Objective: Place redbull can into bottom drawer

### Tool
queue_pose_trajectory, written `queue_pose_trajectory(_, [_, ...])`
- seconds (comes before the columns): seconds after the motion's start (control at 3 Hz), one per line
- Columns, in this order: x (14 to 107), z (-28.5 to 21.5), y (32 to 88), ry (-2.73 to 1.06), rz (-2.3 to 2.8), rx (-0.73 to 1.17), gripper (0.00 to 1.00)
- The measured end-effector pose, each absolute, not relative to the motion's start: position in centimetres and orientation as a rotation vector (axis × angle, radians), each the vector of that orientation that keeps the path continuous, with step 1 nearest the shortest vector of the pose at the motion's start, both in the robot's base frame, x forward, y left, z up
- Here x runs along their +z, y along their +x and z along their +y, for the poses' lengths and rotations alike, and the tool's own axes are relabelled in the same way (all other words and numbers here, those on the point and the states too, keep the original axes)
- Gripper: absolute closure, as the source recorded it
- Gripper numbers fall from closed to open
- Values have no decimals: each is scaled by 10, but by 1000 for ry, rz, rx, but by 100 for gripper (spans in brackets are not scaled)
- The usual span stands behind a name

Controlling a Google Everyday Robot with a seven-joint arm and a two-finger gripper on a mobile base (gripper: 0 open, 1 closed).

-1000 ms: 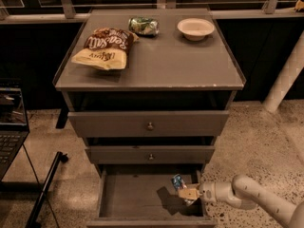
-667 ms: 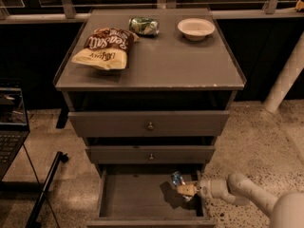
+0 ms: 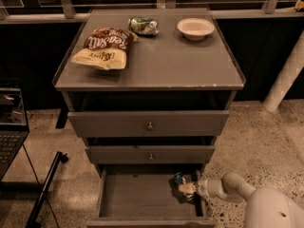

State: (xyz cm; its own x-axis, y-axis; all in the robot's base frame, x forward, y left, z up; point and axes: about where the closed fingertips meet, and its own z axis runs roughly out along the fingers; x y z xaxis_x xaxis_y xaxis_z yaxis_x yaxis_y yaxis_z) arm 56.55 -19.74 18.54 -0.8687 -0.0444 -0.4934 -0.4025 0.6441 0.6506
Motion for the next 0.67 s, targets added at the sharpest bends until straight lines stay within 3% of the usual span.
queue_pose_trajectory(0.33, [159, -203, 564, -290, 2502, 1090, 100])
queue_pose_trajectory(0.67, [163, -202, 564, -290, 2502, 1090, 83])
